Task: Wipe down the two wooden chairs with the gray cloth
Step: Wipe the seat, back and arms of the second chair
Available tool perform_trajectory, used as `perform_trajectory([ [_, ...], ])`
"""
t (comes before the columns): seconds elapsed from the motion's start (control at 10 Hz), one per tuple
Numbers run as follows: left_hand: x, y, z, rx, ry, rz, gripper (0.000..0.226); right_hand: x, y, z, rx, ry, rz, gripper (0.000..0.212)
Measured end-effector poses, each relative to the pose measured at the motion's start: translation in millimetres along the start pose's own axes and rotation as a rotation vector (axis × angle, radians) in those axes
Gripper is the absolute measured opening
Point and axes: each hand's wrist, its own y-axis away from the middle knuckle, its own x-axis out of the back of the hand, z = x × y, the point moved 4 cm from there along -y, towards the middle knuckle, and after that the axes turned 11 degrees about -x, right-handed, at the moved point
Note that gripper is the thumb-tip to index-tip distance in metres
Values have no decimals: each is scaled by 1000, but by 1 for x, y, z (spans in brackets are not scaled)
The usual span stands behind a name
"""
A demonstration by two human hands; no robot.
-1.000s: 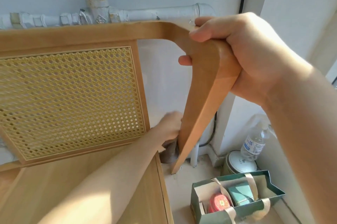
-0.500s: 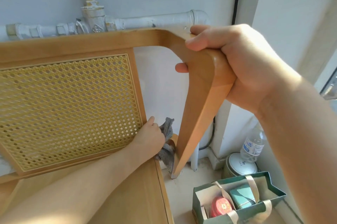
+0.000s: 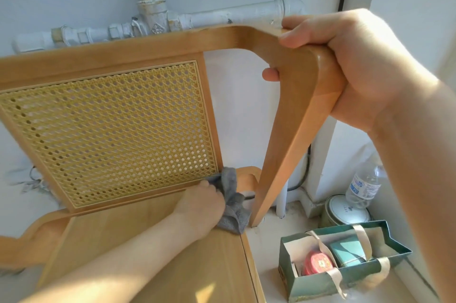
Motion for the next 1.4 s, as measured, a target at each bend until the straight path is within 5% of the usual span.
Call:
perform_trajectory([
  [0.2, -8, -28, 35, -43, 399, 206, 64, 1, -1, -1, 13, 23, 49, 38],
  [0.3, -14, -34, 33, 27, 412, 379, 60, 4, -4, 0, 14, 38, 77, 39],
  [0.5, -8, -37, 21, 44, 476, 465, 40, 6, -2, 1, 35, 91, 101, 36],
  [0.7, -41, -7, 0, 12, 622, 524, 58, -8, 8, -1, 15, 26, 57, 6],
  [1.0, -35, -10, 14, 27, 659, 401, 61, -5, -5, 1, -224, -200, 158, 45],
  [1.2, -47, 9, -2, -2, 597, 338, 61, -1, -6, 1, -272, -129, 165, 37],
  [1.4, -128, 92, -105, 274, 645, 257, 69, -10, 4, -19, -185, 201, 272, 25],
])
